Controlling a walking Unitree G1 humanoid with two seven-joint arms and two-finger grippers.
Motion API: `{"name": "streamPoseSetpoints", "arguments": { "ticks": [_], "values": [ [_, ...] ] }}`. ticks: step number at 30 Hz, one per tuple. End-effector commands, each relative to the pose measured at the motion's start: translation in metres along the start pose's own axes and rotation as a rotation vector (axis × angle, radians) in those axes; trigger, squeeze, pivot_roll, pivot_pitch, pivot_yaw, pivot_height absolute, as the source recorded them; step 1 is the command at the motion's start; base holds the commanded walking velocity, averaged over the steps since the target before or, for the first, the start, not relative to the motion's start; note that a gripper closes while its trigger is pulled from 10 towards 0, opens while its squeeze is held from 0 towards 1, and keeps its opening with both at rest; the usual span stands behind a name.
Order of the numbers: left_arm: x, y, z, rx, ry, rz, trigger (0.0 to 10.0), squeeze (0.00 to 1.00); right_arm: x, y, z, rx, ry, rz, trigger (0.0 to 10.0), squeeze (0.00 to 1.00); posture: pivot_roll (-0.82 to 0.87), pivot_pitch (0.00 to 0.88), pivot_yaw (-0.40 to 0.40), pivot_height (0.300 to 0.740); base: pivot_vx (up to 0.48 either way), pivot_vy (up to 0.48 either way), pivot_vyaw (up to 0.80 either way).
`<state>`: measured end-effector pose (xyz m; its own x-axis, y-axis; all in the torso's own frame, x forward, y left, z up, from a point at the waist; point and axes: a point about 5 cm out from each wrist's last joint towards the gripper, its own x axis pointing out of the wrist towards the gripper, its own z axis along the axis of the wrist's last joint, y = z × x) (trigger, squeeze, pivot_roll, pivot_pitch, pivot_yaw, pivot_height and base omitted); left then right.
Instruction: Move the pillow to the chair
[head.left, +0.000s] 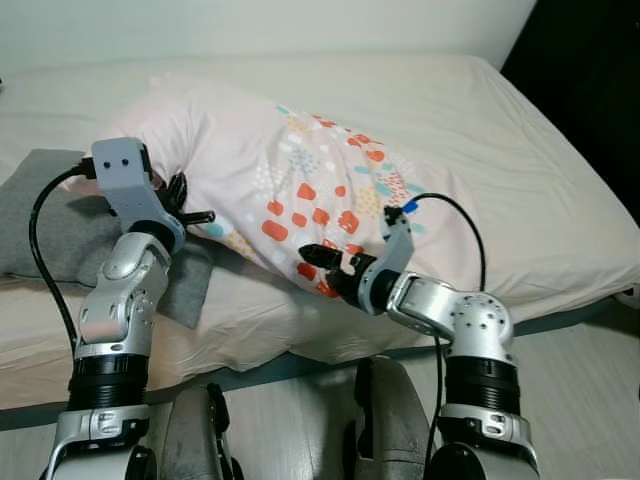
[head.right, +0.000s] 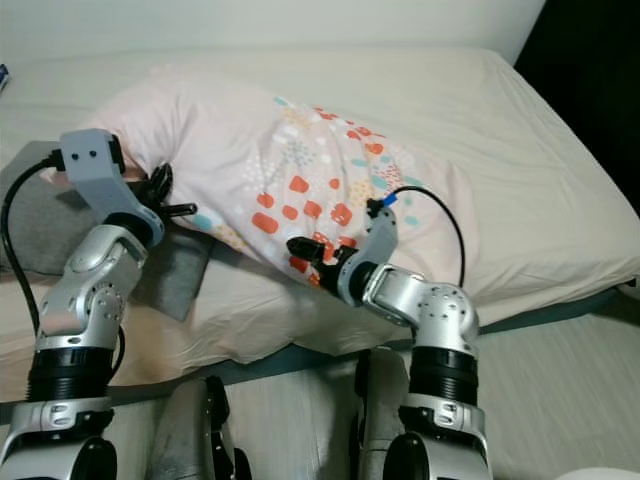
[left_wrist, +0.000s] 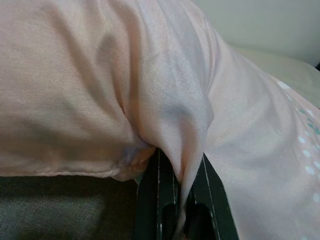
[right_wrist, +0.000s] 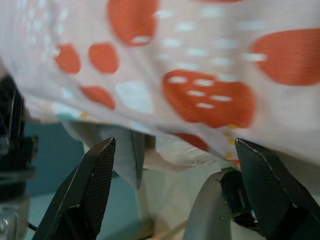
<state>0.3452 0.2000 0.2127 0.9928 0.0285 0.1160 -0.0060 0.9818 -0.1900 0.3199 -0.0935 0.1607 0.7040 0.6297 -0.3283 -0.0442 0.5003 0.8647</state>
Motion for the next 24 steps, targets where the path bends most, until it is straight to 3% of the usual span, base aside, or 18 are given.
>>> {"name": "streamPoseSetpoints", "arguments": {
  "ticks": [1, 3, 5, 7, 15, 20, 23, 24],
  "values": [
    [-0.001, 0.002, -0.002, 0.020, 0.023, -0.008, 0.0, 0.00, 0.026, 0.024, -0.054, 0.212, 0.123, 0.125, 10.0, 0.00, -0.02, 0.223, -0.043, 0.574, 0.000, 0.000, 0.00],
    [-0.001, 0.002, -0.002, 0.021, 0.024, -0.009, 0.0, 0.00, 0.026, 0.024, -0.054, 0.221, 0.123, 0.123, 10.0, 0.00, -0.02, 0.223, -0.043, 0.574, 0.000, 0.000, 0.00],
    [-0.001, 0.002, -0.002, 0.028, 0.027, -0.019, 0.0, 0.00, 0.025, 0.018, -0.057, 0.159, 0.131, 0.070, 10.0, 0.00, -0.02, 0.223, -0.041, 0.574, 0.000, 0.000, 0.00],
    [-0.001, 0.000, -0.004, 0.035, 0.036, -0.033, 0.0, 0.00, 0.023, -0.002, -0.053, -0.097, 0.087, -0.117, 10.0, 0.00, -0.02, 0.222, -0.041, 0.574, 0.000, 0.000, 0.00],
    [-0.001, 0.000, -0.004, 0.035, 0.036, -0.033, 0.0, 0.00, 0.023, -0.002, -0.053, -0.097, 0.087, -0.117, 10.0, 0.00, -0.02, 0.222, -0.041, 0.574, 0.000, 0.000, 0.00],
    [-0.003, -0.002, -0.006, 0.043, 0.050, -0.054, 0.0, 0.00, 0.020, -0.020, -0.036, -0.078, -0.007, -0.241, 10.0, 0.00, -0.02, 0.222, -0.044, 0.574, 0.000, 0.000, 0.00],
    [-0.004, -0.002, -0.006, 0.045, 0.054, -0.054, 0.0, 0.00, 0.013, -0.032, -0.011, -0.253, -0.152, -0.355, 10.0, 0.00, -0.02, 0.223, -0.044, 0.574, 0.000, 0.000, 0.00],
    [-0.004, -0.002, -0.006, 0.045, 0.054, -0.054, 0.0, 0.00, 0.013, -0.032, -0.011, -0.253, -0.152, -0.355, 10.0, 0.00, -0.02, 0.223, -0.044, 0.574, 0.000, 0.000, 0.00]
  ]
}}
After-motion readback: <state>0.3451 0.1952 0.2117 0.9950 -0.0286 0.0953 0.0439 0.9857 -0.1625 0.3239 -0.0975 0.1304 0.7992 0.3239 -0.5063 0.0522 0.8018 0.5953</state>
